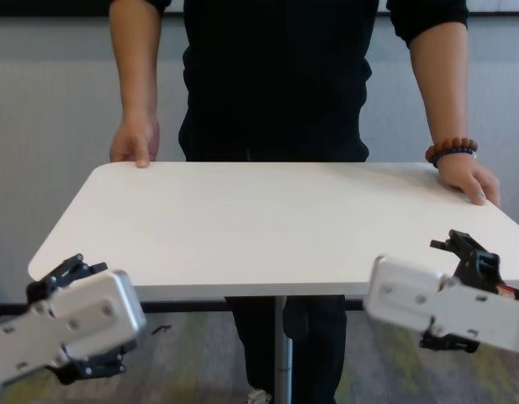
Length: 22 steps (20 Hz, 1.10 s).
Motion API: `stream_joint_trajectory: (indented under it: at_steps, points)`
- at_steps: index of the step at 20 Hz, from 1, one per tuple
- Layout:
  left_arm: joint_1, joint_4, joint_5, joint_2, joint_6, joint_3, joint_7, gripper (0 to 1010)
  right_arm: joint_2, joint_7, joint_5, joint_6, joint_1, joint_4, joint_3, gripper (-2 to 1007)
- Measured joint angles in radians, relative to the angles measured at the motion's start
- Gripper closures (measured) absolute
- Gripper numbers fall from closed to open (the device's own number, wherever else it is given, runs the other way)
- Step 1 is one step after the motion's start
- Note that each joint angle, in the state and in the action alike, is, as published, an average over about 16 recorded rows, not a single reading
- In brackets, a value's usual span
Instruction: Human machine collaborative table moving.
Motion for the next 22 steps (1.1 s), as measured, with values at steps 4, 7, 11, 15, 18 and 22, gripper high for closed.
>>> stream_joint_trajectory:
  at_steps: [4,7,11,15,18,22]
  points:
    - [0.037,-0.049,-0.103,0.004,-0.002,-0.047,-0.067,7,0.000,0.034,0.093,-0.048,-0.035,-0.046,0.038,4]
    - [0.059,-0.072,-0.199,-0.001,0.000,-0.083,-0.125,7,-0.006,0.061,0.187,-0.102,-0.058,-0.070,0.070,4]
    - [0.085,-0.090,-0.348,-0.017,0.007,-0.131,-0.200,7,-0.022,0.097,0.334,-0.189,-0.082,-0.086,0.114,4]
    - [0.108,-0.099,-0.480,-0.038,0.009,-0.170,-0.248,7,-0.042,0.124,0.471,-0.269,-0.098,-0.086,0.149,4]
    - [0.121,-0.104,-0.548,-0.052,0.008,-0.190,-0.260,7,-0.055,0.138,0.548,-0.314,-0.102,-0.076,0.166,4]
    - [0.136,-0.118,-0.601,-0.064,-0.003,-0.209,-0.257,7,-0.069,0.150,0.622,-0.354,-0.097,-0.056,0.178,4]
